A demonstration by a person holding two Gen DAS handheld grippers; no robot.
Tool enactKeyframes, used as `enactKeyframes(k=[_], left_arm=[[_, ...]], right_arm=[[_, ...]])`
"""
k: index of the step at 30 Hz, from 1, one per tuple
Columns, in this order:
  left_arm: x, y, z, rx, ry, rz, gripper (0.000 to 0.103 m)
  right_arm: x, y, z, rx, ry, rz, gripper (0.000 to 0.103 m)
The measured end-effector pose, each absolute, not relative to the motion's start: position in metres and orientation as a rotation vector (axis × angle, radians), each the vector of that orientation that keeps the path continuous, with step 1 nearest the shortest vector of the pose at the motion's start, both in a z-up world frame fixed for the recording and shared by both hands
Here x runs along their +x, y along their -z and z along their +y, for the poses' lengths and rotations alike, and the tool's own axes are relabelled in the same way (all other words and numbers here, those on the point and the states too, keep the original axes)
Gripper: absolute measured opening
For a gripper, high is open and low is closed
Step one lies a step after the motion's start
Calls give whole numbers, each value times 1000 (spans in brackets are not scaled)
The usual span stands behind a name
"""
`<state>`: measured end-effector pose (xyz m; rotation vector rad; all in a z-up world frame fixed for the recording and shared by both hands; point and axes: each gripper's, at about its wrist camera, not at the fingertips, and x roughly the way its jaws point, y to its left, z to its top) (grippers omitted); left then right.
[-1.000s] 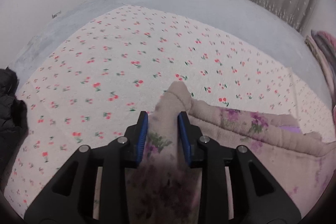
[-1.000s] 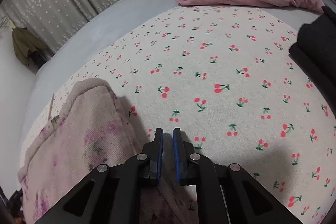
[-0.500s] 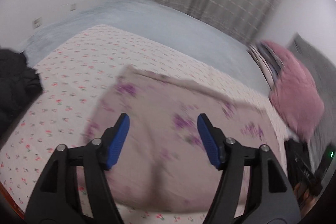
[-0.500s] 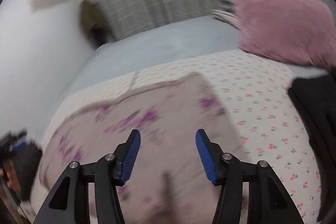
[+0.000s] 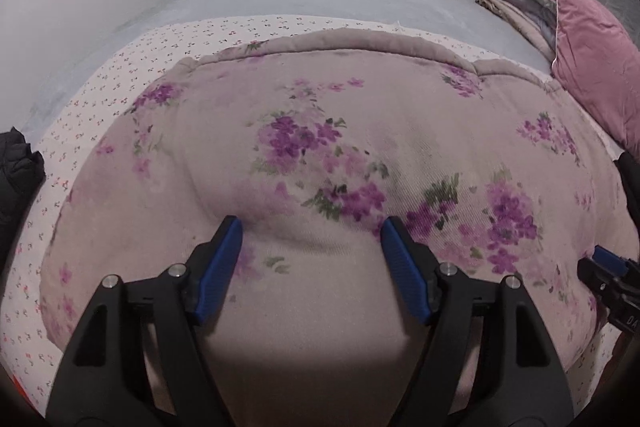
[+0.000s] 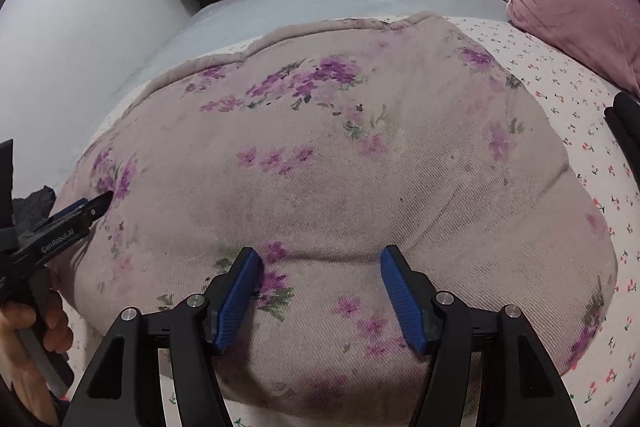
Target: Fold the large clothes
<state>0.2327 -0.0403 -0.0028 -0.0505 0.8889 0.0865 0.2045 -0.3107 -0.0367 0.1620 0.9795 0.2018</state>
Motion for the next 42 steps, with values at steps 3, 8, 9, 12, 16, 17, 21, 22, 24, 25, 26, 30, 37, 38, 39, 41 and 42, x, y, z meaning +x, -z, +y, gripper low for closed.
enactKeyframes(k=[3,8,9,12,16,17,21,22,24,25,26,30,37,38,39,41,42], left_arm=[[225,-8,-23,-102,-72,880,74],[216,-22,34,-185,-214,839,74],[216,-21,47,-188,-250,848,74],[217,-14,78,-189,-334,886,74],[213,-4,120,-310,-361,919,81],[214,-1,129,-353,-348,925,82],[225,21,144,-501,-244,997,85],[228,28,147,-546,-214,1011,86],[234,38,155,-651,-150,1028,88],[236,43,157,-693,-125,1032,88],[235,46,158,-737,-99,1032,88],[240,50,155,-760,-50,1028,88],[260,51,141,-695,-43,1016,60],[260,47,139,-698,-53,1008,47],[259,40,137,-694,-72,996,38],[259,32,136,-686,-85,983,32],[259,30,137,-696,-90,979,30]], right_arm=[[202,32,-315,156,-230,951,66],[189,-4,-362,202,-148,796,76],[187,-10,-377,231,-109,761,80],[190,-10,-421,344,-40,744,83],[200,15,-463,463,-12,832,83],[204,23,-473,514,-26,856,83],[220,49,-493,711,-88,904,83],[224,56,-492,750,-108,920,83],[236,76,-485,844,-200,970,83],[238,83,-484,874,-227,983,83],[241,85,-483,887,-236,971,83],[251,84,-475,902,-292,979,84],[265,76,-453,798,-290,1006,57],[264,73,-451,785,-295,997,48],[263,66,-449,761,-295,988,40],[262,52,-443,704,-282,964,32],[259,38,-437,661,-275,942,29]])
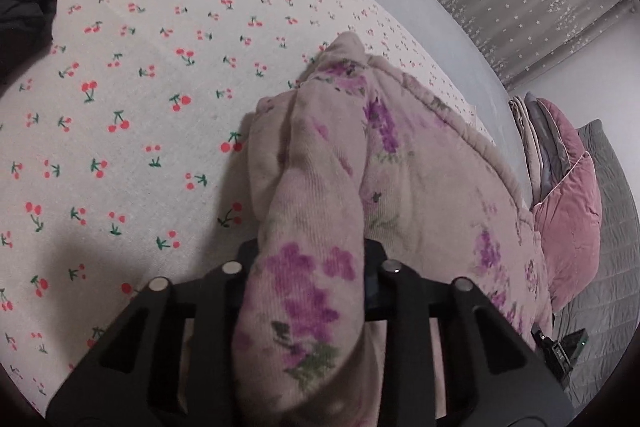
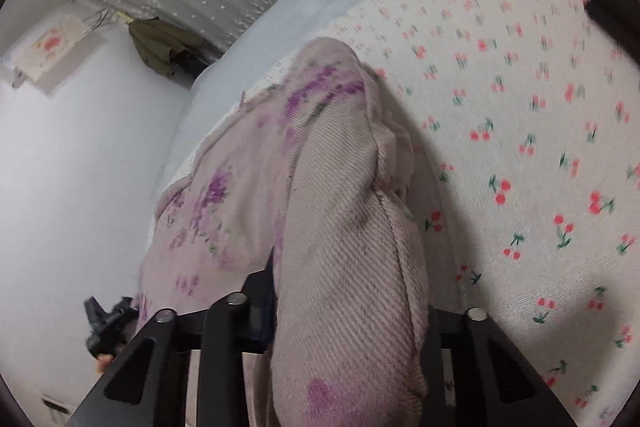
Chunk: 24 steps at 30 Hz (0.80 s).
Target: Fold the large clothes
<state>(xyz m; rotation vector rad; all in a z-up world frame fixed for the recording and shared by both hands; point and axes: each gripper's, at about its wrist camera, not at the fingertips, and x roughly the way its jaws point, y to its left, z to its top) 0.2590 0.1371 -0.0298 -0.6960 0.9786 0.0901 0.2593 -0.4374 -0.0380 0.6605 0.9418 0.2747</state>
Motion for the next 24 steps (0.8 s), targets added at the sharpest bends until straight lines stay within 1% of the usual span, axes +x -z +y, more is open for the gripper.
enactKeyframes(k=[3,6,9,13,17,19,21,22,24], left_arm=[[262,22,146,-753,-85,983,27],[269,-1,147,-721,-75,953,25],[280,-40,136,-656,-45,873,25],[308,-92,128,-616,3,763,25],[323,-117,124,-581,22,640,26],[333,-101,123,-567,20,667,27],[351,-73,124,-597,42,717,29],[367,-49,122,-595,52,744,30],[390,-10,108,-507,16,821,34]], right_arm=[[255,7,-431,619,-284,879,26],[258,-21,-421,541,-281,835,24],[268,-60,-406,431,-289,756,23],[278,-104,-398,360,-316,632,23],[290,-141,-399,311,-318,506,22],[300,-136,-415,364,-299,501,22],[319,-110,-440,466,-264,532,23],[328,-94,-448,502,-253,552,24],[350,-46,-462,556,-212,635,34]])
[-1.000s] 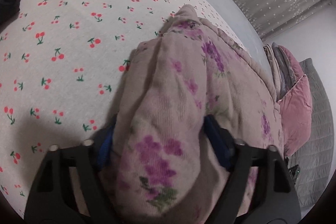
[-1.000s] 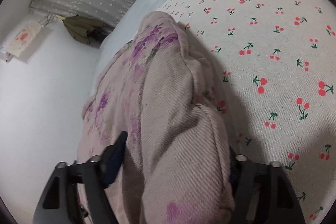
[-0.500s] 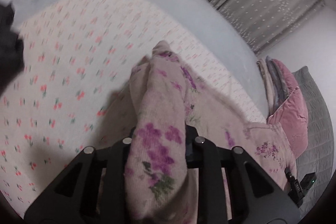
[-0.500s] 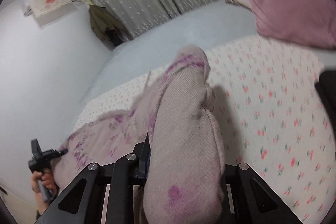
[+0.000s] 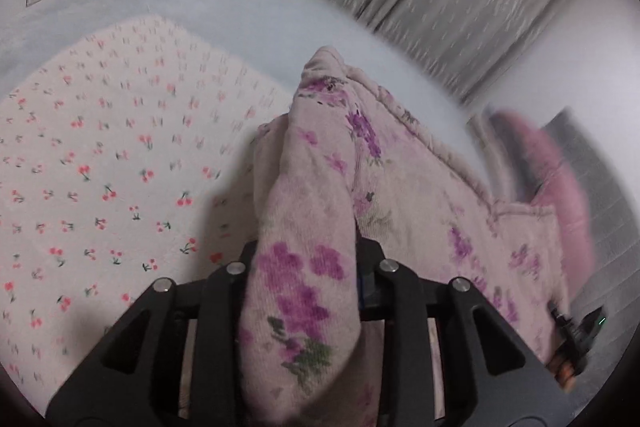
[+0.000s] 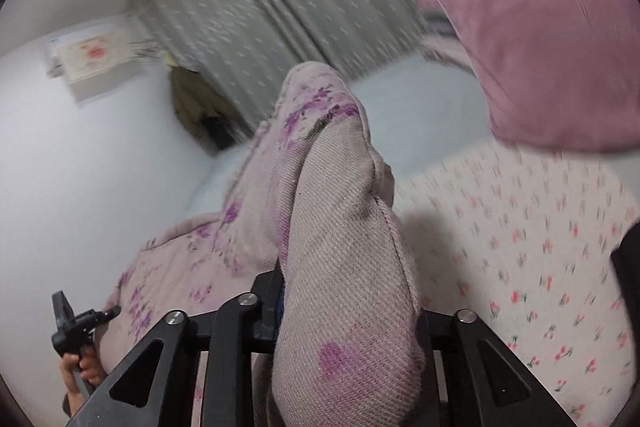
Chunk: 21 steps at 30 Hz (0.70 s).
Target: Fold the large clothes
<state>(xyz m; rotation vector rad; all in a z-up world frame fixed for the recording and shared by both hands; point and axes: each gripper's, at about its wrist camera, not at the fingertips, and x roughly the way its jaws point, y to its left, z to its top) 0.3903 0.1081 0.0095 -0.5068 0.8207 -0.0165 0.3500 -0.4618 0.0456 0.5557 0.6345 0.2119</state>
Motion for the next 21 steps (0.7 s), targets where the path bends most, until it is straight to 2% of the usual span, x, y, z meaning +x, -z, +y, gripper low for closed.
enactKeyframes(k=[1,2,3,4,5,6,10,14,18,21], left_arm=[[404,19,98,-431,-34,899,37],[411,39,93,-388,-79,952,49],[406,46,93,-390,-86,910,51],[400,44,96,-405,-82,875,52],[391,37,103,-441,-69,839,54],[386,30,110,-460,-58,828,54],[363,-11,144,-522,-183,785,54],[300,-53,150,-612,-179,722,56],[218,-87,101,-462,-214,689,75],[161,-98,65,-383,-190,660,82]], right_arm=[[367,-3,-466,589,-144,746,36],[375,28,-466,587,-75,859,39],[380,54,-467,584,-33,961,52],[373,61,-473,635,-55,914,57],[361,59,-484,702,-48,844,70],[353,55,-492,742,-23,819,75],[322,20,-511,779,61,739,75],[280,-26,-484,737,10,692,75],[232,-61,-417,534,-78,691,77],[188,-79,-364,412,-147,689,78]])
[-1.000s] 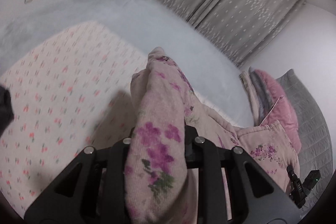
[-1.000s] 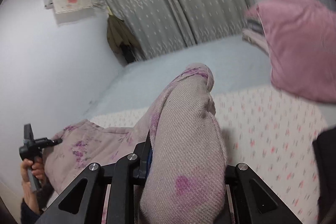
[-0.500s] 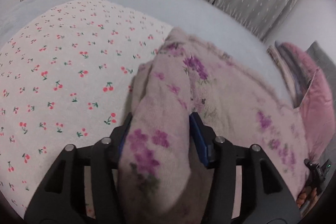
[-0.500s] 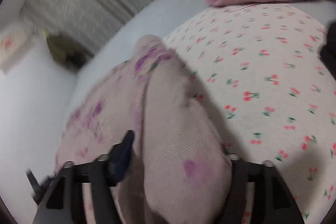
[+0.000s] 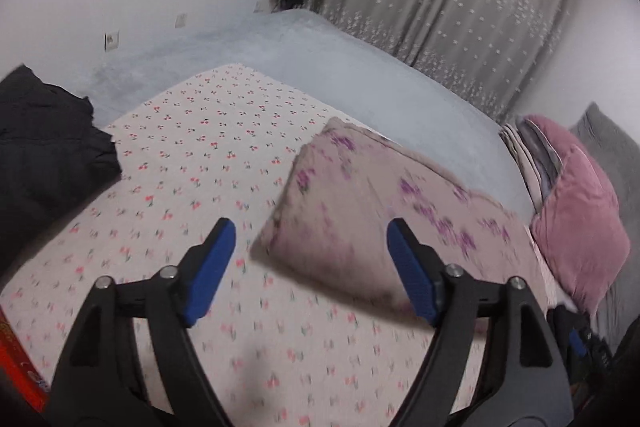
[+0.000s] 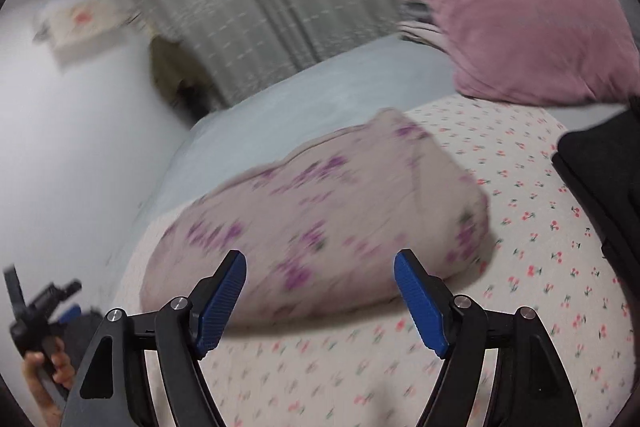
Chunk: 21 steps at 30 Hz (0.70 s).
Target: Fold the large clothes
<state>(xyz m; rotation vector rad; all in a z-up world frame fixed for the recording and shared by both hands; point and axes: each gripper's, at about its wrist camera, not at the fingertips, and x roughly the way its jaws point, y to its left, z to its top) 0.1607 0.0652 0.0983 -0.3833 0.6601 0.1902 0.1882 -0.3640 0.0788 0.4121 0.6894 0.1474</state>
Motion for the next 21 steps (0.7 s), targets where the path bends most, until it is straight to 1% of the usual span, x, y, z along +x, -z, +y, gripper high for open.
enactKeyframes(k=[3,7,8,9,11,13,16,18,21], left_arm=[[118,-100,33,-308,-143,653,84],[91,-95,-2,-208,-84,643,87],[85,-96,-4,-194,-84,634,90],[79,-92,-12,-168,-97,609,95],[75,-79,-21,-150,-114,571,100],[75,-63,-31,-127,-111,586,100],[82,-38,-40,-70,-96,634,100],[83,-31,-42,-34,-103,641,100],[78,-33,-45,2,-104,610,100]], right_arm=[[150,-89,-318,317,-201,684,81],[107,-91,-290,236,-201,677,82],[96,-93,-284,211,-207,666,83],[85,-95,-277,180,-206,648,85],[70,-92,-270,118,-196,597,89],[61,-77,-267,100,-168,569,90],[62,-49,-270,120,-129,612,90],[63,-39,-267,88,-130,630,90],[56,-37,-259,33,-131,599,90]])
